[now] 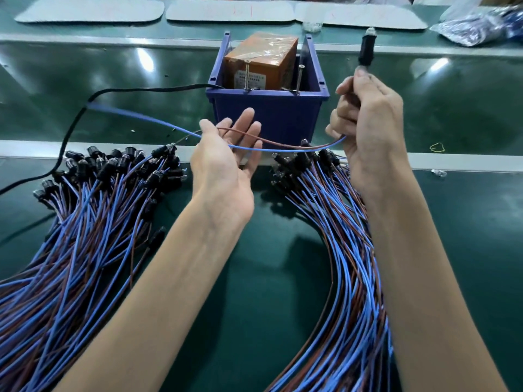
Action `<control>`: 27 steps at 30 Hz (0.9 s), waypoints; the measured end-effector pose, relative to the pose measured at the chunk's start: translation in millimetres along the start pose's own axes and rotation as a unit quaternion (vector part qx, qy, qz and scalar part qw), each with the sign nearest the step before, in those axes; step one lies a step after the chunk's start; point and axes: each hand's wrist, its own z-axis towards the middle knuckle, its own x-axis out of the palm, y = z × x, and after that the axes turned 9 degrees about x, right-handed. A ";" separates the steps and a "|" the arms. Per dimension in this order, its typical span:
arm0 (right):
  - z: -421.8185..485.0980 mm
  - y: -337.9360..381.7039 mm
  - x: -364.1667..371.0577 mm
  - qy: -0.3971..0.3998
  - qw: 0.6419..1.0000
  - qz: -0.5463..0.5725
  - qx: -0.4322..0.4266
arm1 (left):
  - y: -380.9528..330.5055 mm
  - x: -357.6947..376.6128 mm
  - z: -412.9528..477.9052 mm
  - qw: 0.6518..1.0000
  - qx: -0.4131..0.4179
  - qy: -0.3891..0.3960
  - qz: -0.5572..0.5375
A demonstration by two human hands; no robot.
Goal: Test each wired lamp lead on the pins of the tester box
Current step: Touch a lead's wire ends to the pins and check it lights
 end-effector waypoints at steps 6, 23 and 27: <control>-1.4 -1.8 -1.5 0.016 1.000 -0.017 0.014 | 2.9 0.3 2.0 0.998 0.038 0.042 0.037; -4.9 -12.1 -2.3 0.108 0.977 -0.166 0.080 | 18.8 0.5 -5.2 0.907 -0.082 0.322 0.257; -4.8 -11.7 -1.1 0.099 0.981 -0.147 0.081 | 19.0 0.1 -4.9 0.915 -0.045 0.294 0.271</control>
